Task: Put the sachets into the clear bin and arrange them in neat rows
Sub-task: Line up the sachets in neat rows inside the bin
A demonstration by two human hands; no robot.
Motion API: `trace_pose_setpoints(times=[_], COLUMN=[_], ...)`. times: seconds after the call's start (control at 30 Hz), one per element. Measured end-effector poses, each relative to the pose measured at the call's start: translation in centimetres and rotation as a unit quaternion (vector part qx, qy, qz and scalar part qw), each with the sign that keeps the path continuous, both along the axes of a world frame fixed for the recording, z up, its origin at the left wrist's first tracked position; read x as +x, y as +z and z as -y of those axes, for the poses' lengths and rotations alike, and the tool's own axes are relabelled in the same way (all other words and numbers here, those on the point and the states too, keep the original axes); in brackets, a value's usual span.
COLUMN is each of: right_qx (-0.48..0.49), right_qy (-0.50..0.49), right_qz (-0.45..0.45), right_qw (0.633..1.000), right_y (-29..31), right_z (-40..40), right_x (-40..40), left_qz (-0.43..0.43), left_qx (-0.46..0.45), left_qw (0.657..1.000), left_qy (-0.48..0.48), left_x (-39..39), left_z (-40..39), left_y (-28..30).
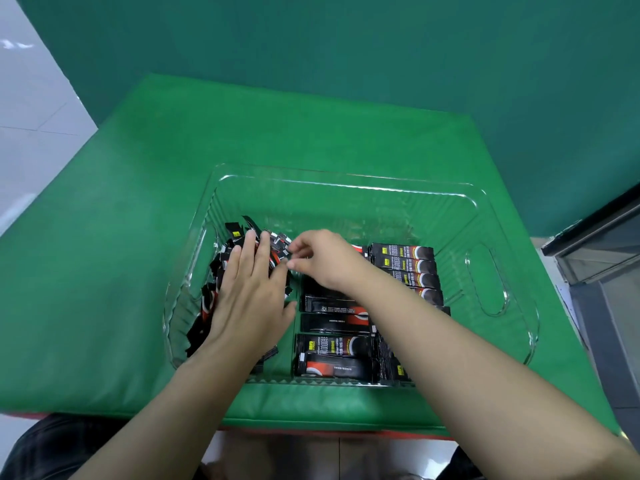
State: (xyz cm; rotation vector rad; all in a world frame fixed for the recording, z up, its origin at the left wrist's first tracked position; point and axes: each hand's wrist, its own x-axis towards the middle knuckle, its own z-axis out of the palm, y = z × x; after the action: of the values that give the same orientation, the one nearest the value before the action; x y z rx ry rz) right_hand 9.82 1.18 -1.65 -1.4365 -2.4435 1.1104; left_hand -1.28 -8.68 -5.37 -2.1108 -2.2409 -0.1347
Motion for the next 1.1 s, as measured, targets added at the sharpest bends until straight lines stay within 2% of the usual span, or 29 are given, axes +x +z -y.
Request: trace_pose_setpoints(times=[0.17,0.37,0.63,0.77,0.9,1.1], right_qx=[-0.078,-0.087,0.035,0.134,0.232,0.316], right_qy=[-0.026,-0.028,-0.074,-0.046,-0.008,-0.013], right_qz=[-0.052,-0.083,-0.07,0.007,0.128,0.13], right_qw=[0.995,0.992,0.994,0.99,0.964,0.94], right_y=[-0.5,-0.9,-0.6,1.0,1.3,0.1], right_z=[-1.1,-1.5,-2.1,-2.5,-2.4,-1.8], right_x=[-2.1,-3.0,-1.4,0.9,3.6,4.7], left_qz=[-0.018,-0.007,-0.037,-0.036,-0.026,-0.031], left_qx=[0.003,0.016,0.021,0.019,0.024,0.031], left_qw=[1.0,1.0,0.999,0.999,0.999,0.999], left_qy=[0.015,0.006,0.004,0.007,0.008,0.002], left_x=[-0.2,-0.4,-0.4,-0.4,-0.4,-0.5], left_z=[-0.2,-0.3,-0.3,-0.2,-0.2,-0.3], left_y=[-0.7,-1.2,-1.2,-1.2,-1.4,-1.4])
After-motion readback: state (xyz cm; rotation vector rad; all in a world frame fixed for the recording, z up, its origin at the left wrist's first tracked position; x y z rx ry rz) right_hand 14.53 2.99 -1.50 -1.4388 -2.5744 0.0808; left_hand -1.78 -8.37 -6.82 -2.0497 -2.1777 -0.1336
